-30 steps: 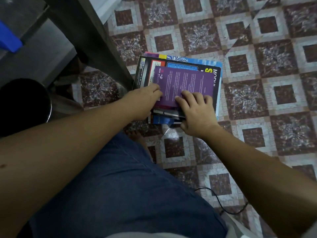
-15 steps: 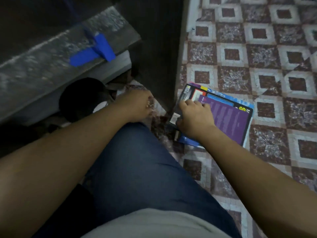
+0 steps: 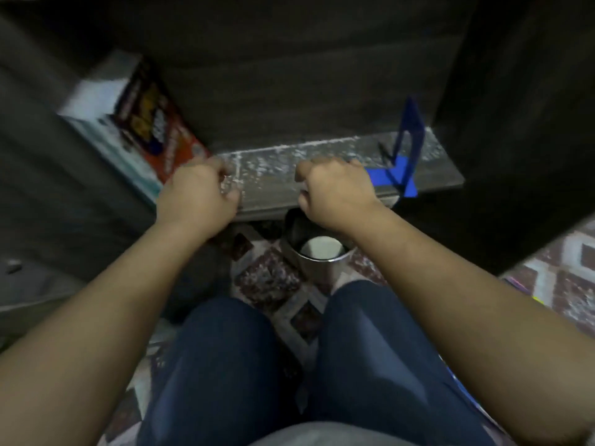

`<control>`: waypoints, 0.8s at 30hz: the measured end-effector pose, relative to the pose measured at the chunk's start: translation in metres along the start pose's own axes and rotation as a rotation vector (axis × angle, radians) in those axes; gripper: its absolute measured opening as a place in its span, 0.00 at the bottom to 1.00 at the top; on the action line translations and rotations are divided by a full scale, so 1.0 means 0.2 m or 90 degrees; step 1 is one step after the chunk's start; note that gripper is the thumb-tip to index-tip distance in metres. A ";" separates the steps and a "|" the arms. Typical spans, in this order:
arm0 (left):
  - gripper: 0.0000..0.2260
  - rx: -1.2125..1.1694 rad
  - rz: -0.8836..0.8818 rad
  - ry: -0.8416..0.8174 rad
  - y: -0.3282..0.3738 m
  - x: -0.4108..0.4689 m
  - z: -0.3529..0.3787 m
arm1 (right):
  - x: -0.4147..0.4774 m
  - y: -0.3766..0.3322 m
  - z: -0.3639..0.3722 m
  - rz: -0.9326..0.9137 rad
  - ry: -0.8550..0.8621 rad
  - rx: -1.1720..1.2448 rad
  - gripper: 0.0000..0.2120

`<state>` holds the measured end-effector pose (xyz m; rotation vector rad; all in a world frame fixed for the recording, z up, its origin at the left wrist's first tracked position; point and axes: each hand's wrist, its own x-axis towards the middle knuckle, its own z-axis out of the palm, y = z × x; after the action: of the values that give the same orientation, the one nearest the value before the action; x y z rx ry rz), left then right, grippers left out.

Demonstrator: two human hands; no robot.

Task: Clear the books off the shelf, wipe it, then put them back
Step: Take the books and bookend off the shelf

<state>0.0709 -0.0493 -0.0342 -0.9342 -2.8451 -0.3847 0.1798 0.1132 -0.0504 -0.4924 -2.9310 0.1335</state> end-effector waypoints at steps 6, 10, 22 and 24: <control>0.22 0.012 -0.067 0.142 -0.29 0.06 -0.24 | 0.22 -0.33 -0.09 -0.104 0.039 0.019 0.15; 0.30 -0.034 -0.095 0.178 -0.40 0.10 -0.30 | 0.35 -0.46 -0.11 -0.163 0.036 0.017 0.16; 0.35 -0.026 -0.097 0.108 -0.57 0.15 -0.26 | 0.75 -0.69 -0.08 -0.297 0.059 0.076 0.31; 0.35 -0.026 -0.098 0.113 -0.57 0.15 -0.25 | 0.79 -0.73 -0.07 -0.315 0.052 0.085 0.35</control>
<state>-0.0187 -0.1346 -0.0024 -0.6535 -2.7624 -0.5153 -0.0114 0.0290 0.0037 0.2444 -2.8375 0.2333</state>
